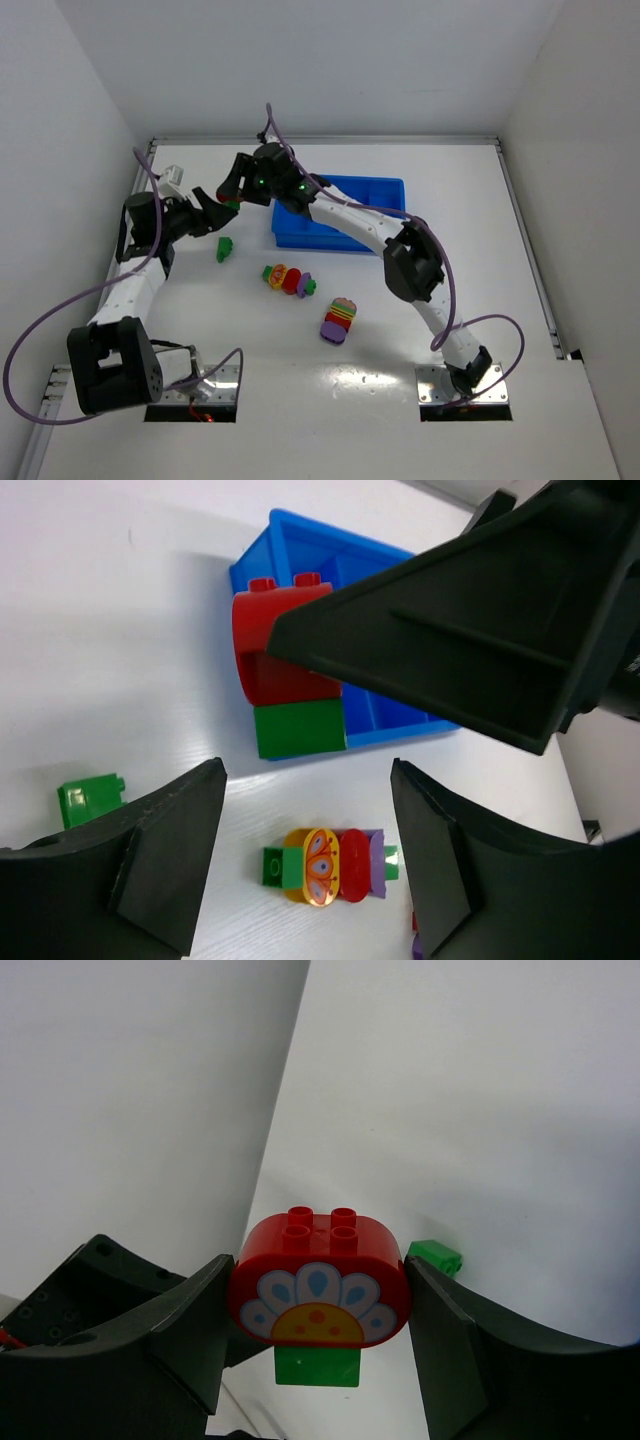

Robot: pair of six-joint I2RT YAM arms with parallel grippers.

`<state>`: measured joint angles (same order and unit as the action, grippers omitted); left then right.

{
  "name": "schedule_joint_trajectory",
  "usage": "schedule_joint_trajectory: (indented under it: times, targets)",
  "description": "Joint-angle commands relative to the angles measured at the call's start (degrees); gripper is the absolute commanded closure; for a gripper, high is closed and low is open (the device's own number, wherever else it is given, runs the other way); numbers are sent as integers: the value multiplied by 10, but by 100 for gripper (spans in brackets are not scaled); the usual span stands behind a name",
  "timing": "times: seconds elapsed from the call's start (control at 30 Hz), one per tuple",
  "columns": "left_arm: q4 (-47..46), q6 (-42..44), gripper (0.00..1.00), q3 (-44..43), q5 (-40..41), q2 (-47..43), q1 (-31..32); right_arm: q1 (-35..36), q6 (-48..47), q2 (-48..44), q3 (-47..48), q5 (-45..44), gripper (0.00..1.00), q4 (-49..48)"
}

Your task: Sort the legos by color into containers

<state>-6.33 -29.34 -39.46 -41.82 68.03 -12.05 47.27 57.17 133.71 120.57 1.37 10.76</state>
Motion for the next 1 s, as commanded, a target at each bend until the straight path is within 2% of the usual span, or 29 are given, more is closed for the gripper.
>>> schedule_joint_trajectory:
  times: [0.0,0.1,0.3,0.87,0.97]
  targets:
    - [-66,-28,27,0,2,-5,5,2,26,3,28,-11,100,-20]
    - [-72,-34,31,0,14,0,11,2,31,3,28,-6,100,-20]
    - [-78,-34,44,0,24,10,11,2,37,3,28,5,100,-20]
    - [-84,-18,44,0,30,22,16,2,43,3,6,34,100,-25]
    - [-84,-12,55,0,30,22,16,7,43,3,11,34,100,-25]
